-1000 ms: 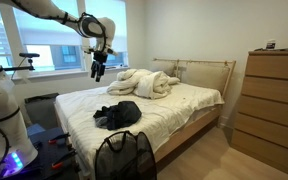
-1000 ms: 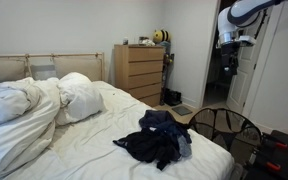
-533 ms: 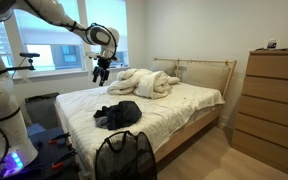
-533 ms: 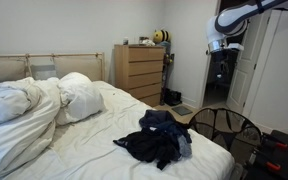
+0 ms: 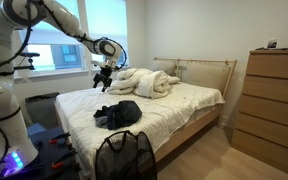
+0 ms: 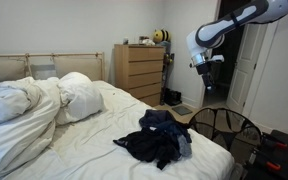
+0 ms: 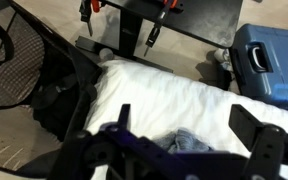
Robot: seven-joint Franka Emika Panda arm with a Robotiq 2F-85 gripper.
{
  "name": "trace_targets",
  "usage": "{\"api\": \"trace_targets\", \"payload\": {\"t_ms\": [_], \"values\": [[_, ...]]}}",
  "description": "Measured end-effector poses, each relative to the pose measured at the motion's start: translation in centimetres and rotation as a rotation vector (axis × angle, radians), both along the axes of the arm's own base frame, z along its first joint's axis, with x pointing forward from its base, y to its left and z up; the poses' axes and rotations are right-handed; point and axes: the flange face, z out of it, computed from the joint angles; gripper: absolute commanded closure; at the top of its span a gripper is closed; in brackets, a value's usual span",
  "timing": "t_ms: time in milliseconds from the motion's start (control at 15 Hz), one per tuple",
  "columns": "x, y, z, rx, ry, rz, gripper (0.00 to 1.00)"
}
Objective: Put the black clothes in the black basket
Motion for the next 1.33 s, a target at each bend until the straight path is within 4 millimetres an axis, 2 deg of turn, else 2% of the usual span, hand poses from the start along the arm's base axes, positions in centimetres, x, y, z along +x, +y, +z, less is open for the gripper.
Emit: {"api": "trace_targets", "payload": {"t_ms": [400,600,733,1000,1333], "values": [[-3.8,1.5,-1.4,0.005,0.029,0.155,0.00],[-5.0,2.7,-2.1,-0.026,-0.051,0.209,0.00],[-5.0,3.4,-2.8,-0.050,-0.160,0.228,0.00],[-3.3,4.9,-4.4,-0.084,-0.388,0.242,0.00],[-1.8,6.3,-7.3,-0.033,-0.492,0.232,0.00]]}}
